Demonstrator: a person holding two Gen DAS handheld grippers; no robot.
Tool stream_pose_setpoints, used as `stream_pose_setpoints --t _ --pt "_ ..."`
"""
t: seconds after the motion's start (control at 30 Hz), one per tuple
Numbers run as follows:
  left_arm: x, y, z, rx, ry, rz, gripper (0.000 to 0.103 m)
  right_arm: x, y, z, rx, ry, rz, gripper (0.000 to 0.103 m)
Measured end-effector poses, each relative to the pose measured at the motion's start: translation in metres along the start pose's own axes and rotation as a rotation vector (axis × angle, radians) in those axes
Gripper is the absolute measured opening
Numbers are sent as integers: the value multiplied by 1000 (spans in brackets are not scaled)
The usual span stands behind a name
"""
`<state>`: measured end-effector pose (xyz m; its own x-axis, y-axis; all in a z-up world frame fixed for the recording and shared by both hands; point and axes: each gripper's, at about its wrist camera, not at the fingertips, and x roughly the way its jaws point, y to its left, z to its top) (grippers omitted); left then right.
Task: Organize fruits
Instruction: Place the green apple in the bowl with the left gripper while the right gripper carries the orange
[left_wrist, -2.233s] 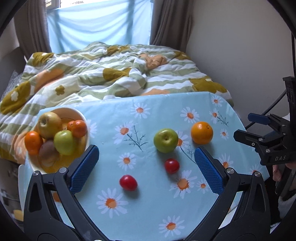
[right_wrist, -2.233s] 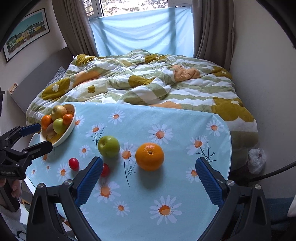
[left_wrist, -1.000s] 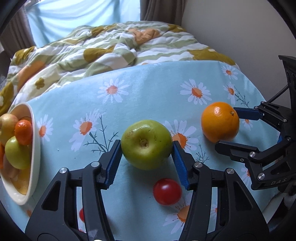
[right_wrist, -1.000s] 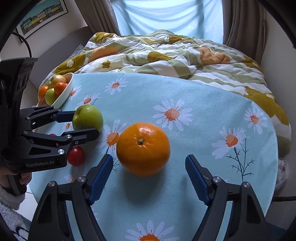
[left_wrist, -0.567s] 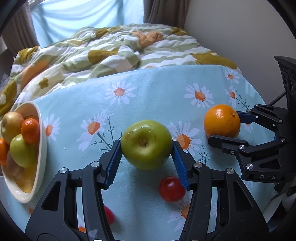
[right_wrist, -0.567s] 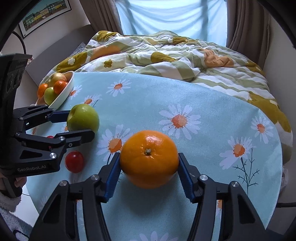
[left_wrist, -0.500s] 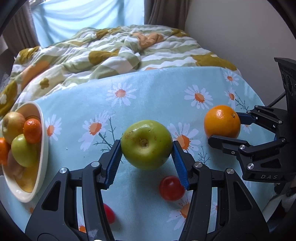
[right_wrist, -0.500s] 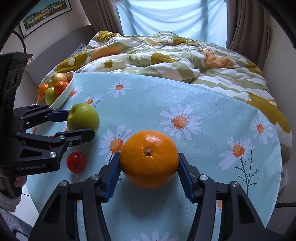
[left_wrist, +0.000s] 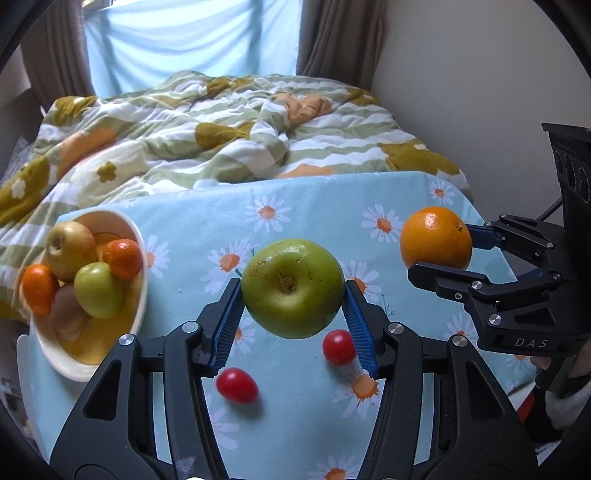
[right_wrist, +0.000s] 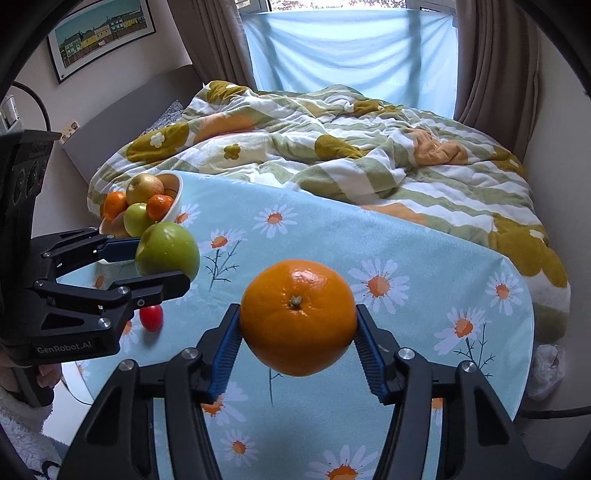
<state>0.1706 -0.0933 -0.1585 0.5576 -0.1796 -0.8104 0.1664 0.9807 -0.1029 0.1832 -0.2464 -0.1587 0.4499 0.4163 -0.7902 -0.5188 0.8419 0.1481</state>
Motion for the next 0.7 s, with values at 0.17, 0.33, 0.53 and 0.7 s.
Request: stream_pose_setpoints --t 0.17,0.33,0.53,0.7 --pt "-30 21 3 -18 -36 23 60 -13 21 10 5 -16 6 55" --pt "-58 48 3 -31 -66 45 60 -19 45 24 5 -31 12 55" --pt "-82 87 -4 -41 -79 69 60 -17 80 40 4 -46 24 55" --pt "-91 121 -12 -43 -74 77 60 -8 111 50 7 -51 32 55"
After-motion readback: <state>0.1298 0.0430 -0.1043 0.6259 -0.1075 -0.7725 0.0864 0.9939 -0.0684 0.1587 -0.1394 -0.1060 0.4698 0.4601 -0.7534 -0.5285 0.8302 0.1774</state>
